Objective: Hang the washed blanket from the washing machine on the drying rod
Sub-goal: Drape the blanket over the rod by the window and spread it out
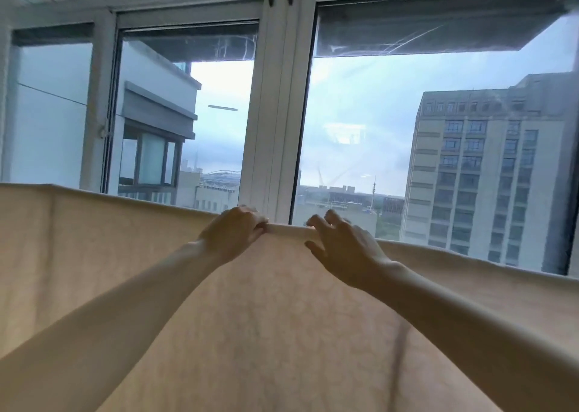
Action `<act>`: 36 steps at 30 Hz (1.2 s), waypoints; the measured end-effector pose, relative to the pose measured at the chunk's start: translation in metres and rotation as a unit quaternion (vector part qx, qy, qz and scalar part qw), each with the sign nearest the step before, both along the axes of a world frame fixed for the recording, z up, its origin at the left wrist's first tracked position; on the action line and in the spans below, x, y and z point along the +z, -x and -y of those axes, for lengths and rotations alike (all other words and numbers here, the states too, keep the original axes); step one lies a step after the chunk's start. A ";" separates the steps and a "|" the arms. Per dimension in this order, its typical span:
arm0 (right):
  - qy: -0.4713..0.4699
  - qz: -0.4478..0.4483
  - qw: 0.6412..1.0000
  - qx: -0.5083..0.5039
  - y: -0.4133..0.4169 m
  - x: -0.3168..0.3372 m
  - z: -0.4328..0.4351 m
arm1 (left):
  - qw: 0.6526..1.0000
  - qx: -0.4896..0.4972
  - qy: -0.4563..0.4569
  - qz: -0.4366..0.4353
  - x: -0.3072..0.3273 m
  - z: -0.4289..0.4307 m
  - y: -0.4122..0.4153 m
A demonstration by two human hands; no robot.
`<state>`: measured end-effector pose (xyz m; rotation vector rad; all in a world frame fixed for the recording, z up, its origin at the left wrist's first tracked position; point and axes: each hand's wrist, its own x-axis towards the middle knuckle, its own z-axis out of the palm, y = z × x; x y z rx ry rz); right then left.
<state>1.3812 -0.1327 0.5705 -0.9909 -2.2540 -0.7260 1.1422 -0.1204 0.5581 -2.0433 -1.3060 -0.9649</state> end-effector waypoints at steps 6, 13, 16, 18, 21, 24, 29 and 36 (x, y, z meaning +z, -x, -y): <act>-0.045 -0.055 0.997 -0.004 0.039 -0.017 -0.005 | 0.999 0.023 0.028 0.014 -0.004 -0.003 0.092; -0.051 -0.112 0.992 -0.005 0.089 -0.020 -0.012 | 0.999 0.039 -0.013 0.001 -0.005 -0.012 0.174; -0.056 -0.140 0.989 -0.011 0.097 -0.021 -0.017 | 0.999 0.025 -0.037 -0.009 -0.002 -0.016 0.191; -0.059 -0.154 0.986 -0.006 0.098 -0.021 -0.018 | 0.998 0.012 -0.056 -0.014 -0.002 -0.018 0.196; -0.065 -0.181 0.981 -0.005 0.101 -0.022 -0.017 | 0.996 -0.013 -0.090 -0.013 -0.005 -0.024 0.195; -0.055 -0.183 0.982 -0.009 0.105 -0.022 -0.015 | 0.993 -0.006 -0.116 0.001 -0.008 -0.028 0.190; -0.110 -0.110 0.988 -0.022 0.096 -0.044 -0.015 | 0.988 0.002 -0.149 0.035 -0.025 -0.028 0.182; -0.137 -0.081 0.987 -0.002 0.094 -0.058 -0.020 | 0.992 0.009 -0.121 -0.040 -0.064 -0.037 0.189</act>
